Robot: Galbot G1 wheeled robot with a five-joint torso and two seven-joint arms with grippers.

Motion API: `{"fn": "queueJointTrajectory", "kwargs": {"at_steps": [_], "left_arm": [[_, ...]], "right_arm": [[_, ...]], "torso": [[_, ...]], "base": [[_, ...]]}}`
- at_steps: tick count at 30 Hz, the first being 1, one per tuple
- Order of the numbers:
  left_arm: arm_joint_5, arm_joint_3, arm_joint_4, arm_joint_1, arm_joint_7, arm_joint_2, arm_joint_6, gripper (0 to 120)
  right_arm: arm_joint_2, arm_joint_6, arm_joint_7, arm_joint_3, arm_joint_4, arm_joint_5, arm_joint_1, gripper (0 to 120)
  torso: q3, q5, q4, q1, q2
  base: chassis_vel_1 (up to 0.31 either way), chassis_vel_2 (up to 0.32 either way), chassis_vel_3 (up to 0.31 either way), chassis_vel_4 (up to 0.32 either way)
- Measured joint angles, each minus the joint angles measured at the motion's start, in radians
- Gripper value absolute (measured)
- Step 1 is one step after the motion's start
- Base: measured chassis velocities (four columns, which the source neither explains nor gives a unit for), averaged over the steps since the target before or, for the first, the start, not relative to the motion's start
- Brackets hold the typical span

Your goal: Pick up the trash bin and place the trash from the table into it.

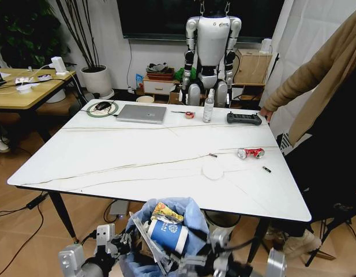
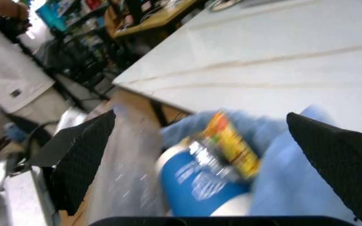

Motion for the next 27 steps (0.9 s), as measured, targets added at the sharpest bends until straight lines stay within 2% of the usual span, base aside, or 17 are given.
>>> {"fn": "queueJointTrajectory", "kwargs": {"at_steps": [2, 6, 12, 15, 23, 27], "left_arm": [[0.001, -0.002, -0.001, 0.0, 0.004, 0.0, -0.001, 0], [0.003, -0.012, -0.007, -0.006, 0.013, 0.001, -0.006, 0], [0.002, -0.017, -0.015, -0.003, 0.016, 0.001, -0.006, 0], [0.003, -0.019, -0.019, 0.002, 0.016, -0.003, -0.006, 0], [0.004, -0.024, -0.022, 0.008, 0.016, -0.006, -0.006, 0], [0.004, -0.028, -0.024, 0.011, 0.016, -0.008, -0.007, 0]], "right_arm": [[0.009, -0.012, 0.015, 0.026, 0.0, 0.014, 0.027, 100], [0.052, -0.079, 0.098, 0.116, 0.003, 0.102, 0.184, 100], [0.088, -0.167, 0.193, 0.121, -0.009, 0.124, 0.301, 100], [0.111, -0.252, 0.263, 0.115, -0.125, 0.124, 0.411, 100], [0.134, -0.32, 0.264, 0.117, -0.259, 0.114, 0.541, 100], [0.14, -0.335, 0.222, 0.134, -0.354, 0.093, 0.598, 100]], "torso": [[0.0, 0.0, 0.0, 0.0, 0.0], [0.0, 0.0, 0.0002, 0.0, 0.0], [0.0, -0.0001, 0.0001, 0.0, 0.0], [0.0, 0.0, 0.0, 0.0, 0.0], [0.0, 0.0, 0.0001, 0.0, 0.0], [0.0, 0.0, 0.0002, 0.0, 0.0]], "base": [[0.0, 0.0, 0.0, 0.0], [0.0, 0.0, 0.0, 0.0], [0.0, 0.0, 0.0, 0.0], [0.0, 0.0, 0.0, 0.0], [0.0, 0.0, 0.0, 0.0], [0.0, 0.0, 0.0, 0.0]]}}
